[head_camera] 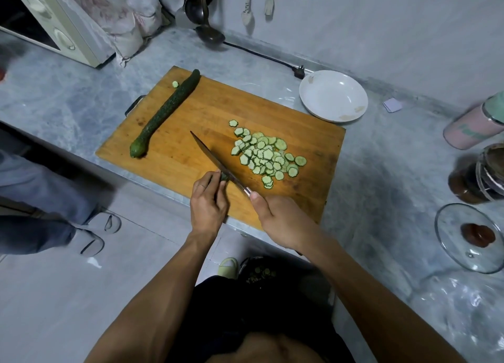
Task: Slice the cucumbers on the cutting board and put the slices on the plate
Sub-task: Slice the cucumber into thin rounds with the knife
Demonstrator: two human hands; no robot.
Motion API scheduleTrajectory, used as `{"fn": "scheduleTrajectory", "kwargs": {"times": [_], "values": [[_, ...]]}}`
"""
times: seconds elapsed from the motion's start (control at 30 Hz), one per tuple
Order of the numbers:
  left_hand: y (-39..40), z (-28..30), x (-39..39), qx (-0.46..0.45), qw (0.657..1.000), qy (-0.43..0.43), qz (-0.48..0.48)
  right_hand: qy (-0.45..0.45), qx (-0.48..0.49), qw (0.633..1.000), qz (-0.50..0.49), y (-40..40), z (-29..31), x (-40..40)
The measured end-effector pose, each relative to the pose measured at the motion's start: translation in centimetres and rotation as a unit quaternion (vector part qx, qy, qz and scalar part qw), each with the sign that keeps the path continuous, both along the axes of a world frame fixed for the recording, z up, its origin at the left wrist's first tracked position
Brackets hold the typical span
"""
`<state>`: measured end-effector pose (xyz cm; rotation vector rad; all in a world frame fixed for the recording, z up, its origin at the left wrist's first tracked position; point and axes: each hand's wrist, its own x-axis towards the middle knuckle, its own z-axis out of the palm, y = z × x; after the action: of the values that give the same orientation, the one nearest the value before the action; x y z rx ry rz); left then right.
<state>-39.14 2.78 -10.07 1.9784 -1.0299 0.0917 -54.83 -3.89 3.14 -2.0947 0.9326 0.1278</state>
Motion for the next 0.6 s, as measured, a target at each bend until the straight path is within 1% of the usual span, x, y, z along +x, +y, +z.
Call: {"fn": "scheduleTrajectory", "kwargs": {"times": [0.1, 0.27, 0.5, 0.6], "values": [[0.0, -0.1, 0.1, -0.013, 1.000, -0.001, -0.004, 0.002, -0.010, 1.000, 0.010, -0.1, -0.3, 1.0], [-0.1, -0.3, 0.1, -0.022, 1.000, -0.002, -0.005, 0.004, -0.003, 1.000, -0.004, -0.2, -1.9, 2.7], [0.0, -0.2, 0.1, -0.003, 0.999, 0.033, 0.002, -0.020, -0.010, 1.000, -0.015, 0.0, -2.6, 2.6], [0.1, 0.1, 0.2, 0.005, 0.999, 0.049, 0.004, -0.036, 0.011, 0.999, -0.035, -1.0, -2.2, 2.1]]}}
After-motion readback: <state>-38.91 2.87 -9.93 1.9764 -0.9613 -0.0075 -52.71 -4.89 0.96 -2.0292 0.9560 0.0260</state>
